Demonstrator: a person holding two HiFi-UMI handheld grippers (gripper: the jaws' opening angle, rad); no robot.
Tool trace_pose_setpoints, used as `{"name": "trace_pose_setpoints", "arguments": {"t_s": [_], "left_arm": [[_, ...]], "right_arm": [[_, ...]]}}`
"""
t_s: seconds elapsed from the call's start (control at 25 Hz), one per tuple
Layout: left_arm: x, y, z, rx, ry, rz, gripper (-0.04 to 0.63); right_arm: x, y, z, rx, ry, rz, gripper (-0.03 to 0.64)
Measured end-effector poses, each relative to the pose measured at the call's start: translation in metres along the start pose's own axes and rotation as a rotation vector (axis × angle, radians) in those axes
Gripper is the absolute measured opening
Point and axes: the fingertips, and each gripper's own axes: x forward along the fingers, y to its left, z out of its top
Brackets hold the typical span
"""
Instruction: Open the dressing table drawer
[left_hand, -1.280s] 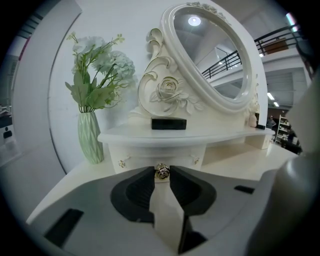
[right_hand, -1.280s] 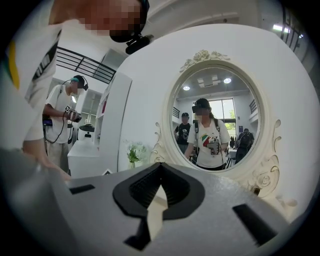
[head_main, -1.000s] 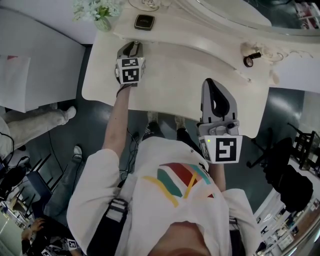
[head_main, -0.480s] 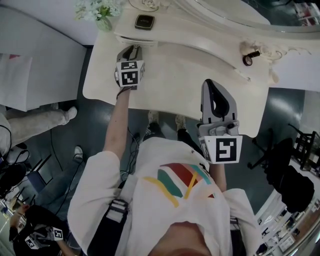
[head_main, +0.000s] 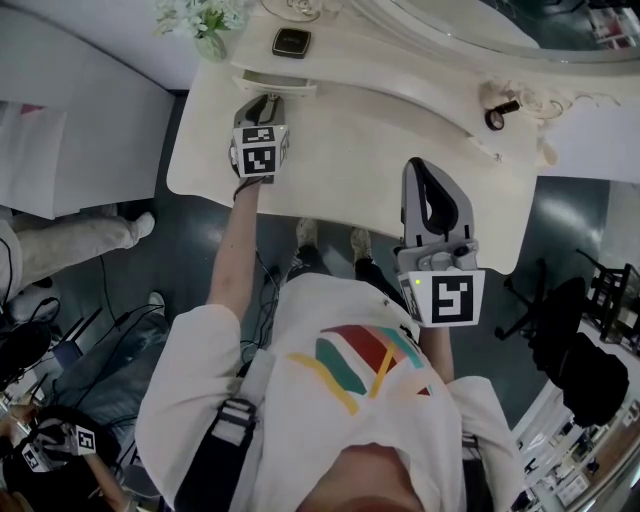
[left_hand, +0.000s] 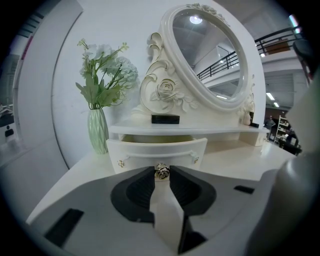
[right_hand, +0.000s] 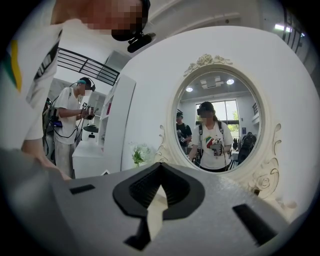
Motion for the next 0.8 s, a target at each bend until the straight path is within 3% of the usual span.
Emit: {"name": "trace_pose_setpoints", "arguments": {"t_s": [0.8], "left_arm": [[-0.015, -0.003, -0.010, 0.003, 0.006, 0.000, 0.089]], "right_arm": [[-0.002, 0.002, 0.006, -0.001, -0.024, 0.014, 0.000]]}}
